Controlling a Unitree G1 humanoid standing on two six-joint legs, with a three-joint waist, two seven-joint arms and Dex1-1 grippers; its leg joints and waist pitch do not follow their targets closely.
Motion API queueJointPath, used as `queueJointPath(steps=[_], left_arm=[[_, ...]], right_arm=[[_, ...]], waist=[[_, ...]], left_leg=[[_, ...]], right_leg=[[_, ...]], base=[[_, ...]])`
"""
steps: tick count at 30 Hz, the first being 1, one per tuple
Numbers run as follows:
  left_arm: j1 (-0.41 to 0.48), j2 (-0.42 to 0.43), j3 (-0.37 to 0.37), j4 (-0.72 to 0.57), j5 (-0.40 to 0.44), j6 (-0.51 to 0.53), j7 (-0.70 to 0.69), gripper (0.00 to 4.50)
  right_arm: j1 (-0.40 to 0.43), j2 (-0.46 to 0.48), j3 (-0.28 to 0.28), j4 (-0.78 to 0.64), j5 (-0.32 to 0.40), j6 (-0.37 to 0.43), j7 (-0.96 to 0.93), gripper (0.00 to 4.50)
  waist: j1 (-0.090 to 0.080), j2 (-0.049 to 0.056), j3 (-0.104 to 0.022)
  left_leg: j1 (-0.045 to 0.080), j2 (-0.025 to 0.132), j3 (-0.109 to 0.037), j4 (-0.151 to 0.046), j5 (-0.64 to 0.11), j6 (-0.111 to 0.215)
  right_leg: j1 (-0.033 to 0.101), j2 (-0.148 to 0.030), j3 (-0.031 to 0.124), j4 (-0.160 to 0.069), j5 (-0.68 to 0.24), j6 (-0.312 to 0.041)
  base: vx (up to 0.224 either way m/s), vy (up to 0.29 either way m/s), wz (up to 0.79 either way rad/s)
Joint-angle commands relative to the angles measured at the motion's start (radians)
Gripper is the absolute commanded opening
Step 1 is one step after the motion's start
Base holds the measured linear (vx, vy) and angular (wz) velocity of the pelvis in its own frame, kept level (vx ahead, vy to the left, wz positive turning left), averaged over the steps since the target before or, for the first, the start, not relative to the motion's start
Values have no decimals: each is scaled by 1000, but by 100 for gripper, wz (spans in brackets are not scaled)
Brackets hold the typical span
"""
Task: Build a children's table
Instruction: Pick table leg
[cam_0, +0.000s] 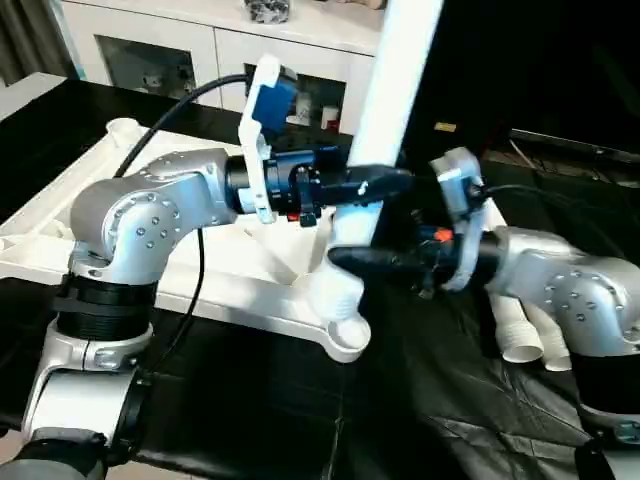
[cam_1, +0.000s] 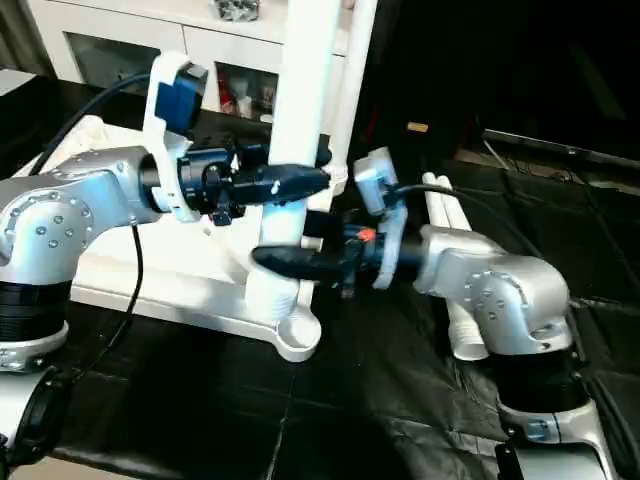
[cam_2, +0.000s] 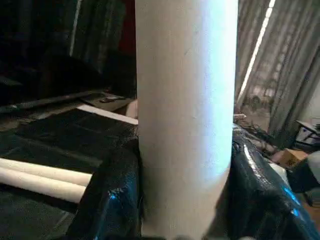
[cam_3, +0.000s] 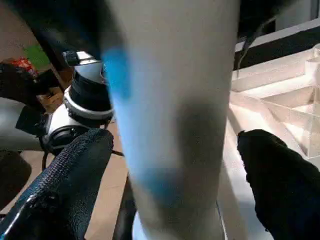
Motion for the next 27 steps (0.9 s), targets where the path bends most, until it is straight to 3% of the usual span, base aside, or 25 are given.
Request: queueJointPath(steps=[1,8,27], left_arm=[[-25,-11,-5,-23,-22,8,-6,188],[-26,-22,-8,-26,-23,10,-8,188],[-41,-47,35,-6,-44,0,8,188]], right_arm=[[-7,-17,17,-12,-11,-3,21,434],[-3,-16,37,-7,-26,-16,31,395],[-3,-15,57,13,-53,-37,37,227]], waist=[[6,6,-75],[10,4,-74],[24,5,-77]], left_leg=[[6,49,-9,-65,-66,-30],[6,48,-8,-64,-64,-27],[7,48,-8,-62,-56,-26]], right_leg=[[64,-89,55,-67,-137,-167],[63,-88,55,-70,-145,-159],[63,-87,55,-65,-115,-164]], base=[[0,0,0],[0,0,0],[0,0,0]])
